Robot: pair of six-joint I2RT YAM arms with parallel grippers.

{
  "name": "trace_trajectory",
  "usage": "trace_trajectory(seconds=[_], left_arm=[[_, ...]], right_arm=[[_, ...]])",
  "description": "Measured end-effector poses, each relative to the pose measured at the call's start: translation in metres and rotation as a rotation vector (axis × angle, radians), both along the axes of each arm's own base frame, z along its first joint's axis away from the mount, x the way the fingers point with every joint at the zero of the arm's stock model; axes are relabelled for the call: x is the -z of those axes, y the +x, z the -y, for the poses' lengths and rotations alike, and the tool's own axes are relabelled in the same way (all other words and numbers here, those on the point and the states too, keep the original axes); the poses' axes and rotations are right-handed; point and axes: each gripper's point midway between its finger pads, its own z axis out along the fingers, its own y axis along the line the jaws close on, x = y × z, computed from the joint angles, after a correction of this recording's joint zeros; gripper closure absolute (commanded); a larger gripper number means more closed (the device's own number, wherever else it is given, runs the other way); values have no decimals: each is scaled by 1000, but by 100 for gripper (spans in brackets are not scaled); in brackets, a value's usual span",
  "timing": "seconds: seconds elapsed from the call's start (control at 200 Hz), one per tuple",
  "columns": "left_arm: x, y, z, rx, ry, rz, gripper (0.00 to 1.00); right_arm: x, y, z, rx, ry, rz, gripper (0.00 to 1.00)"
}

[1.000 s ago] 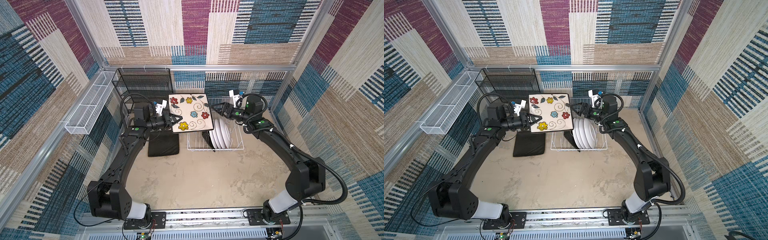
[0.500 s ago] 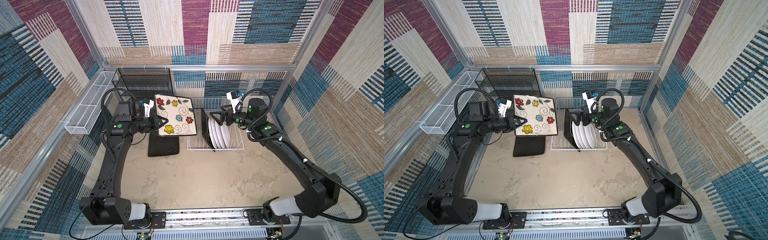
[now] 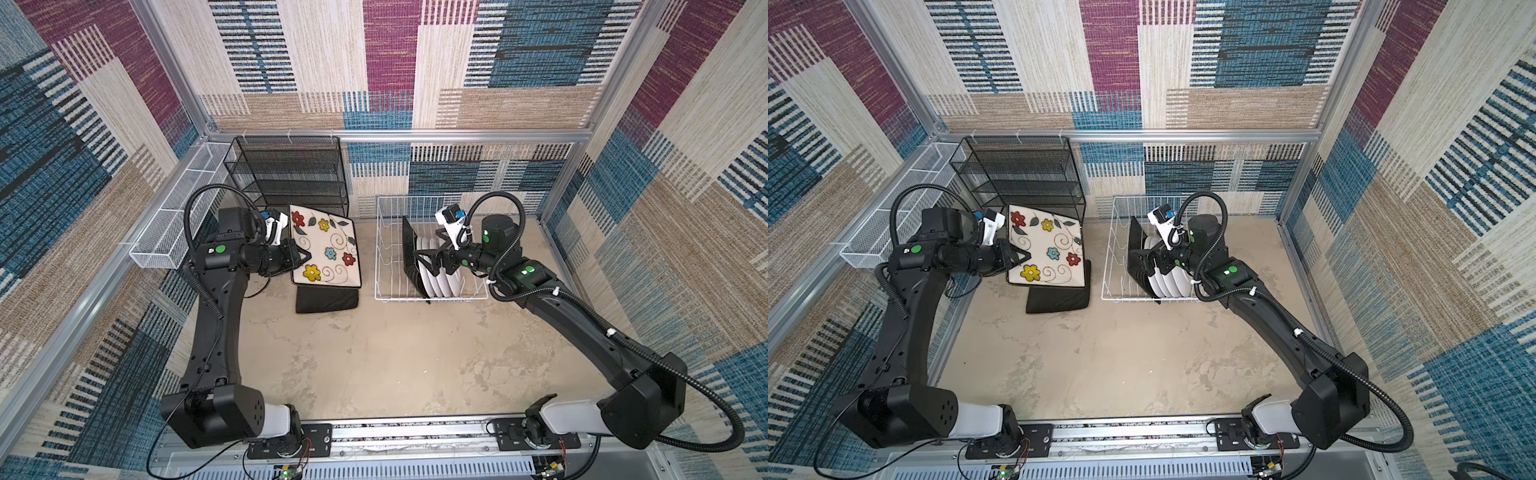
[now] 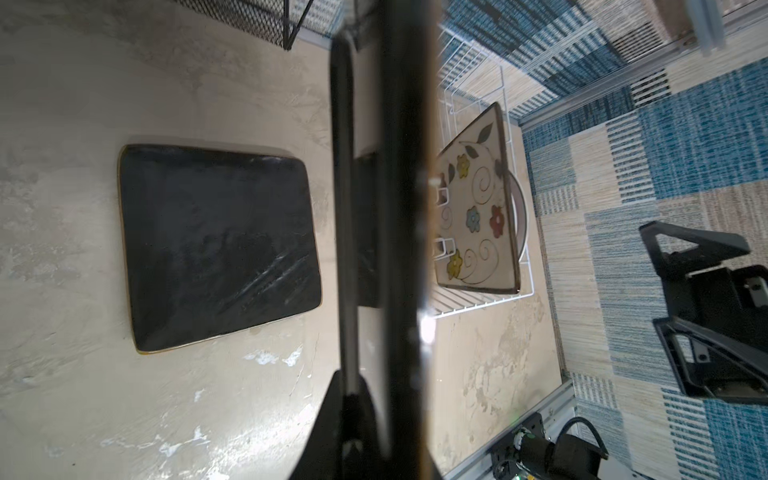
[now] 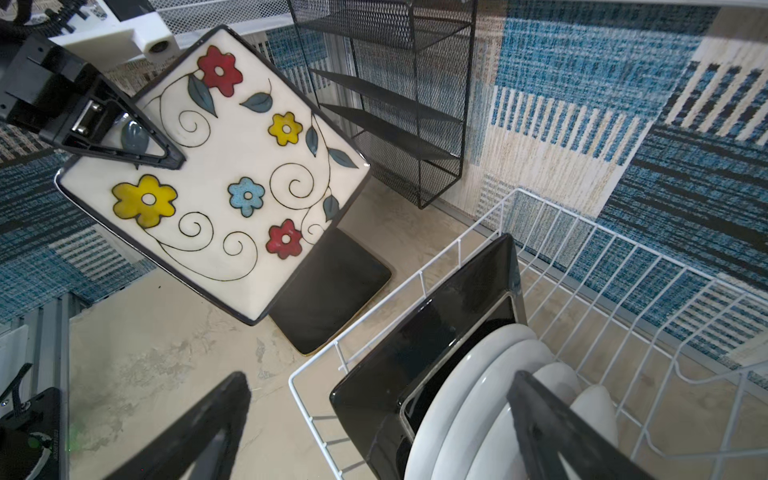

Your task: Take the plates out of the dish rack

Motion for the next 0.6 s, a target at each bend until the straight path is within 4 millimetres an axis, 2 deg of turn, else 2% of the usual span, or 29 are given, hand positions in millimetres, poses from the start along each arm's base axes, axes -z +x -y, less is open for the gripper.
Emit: trace_trajectory(seconds=[0.185,0.371,0.601], left_arm=[[28,10,-8,2,20,-64,100],[50,20,-14,11,27,-112,100],[84,28,-20,23,9,-177,100]], right_arm=[[-2,-1,5,17,-21,21,1],[7,-2,5,21,-35,7,1],[8,-2,5,19,-37,4,1]])
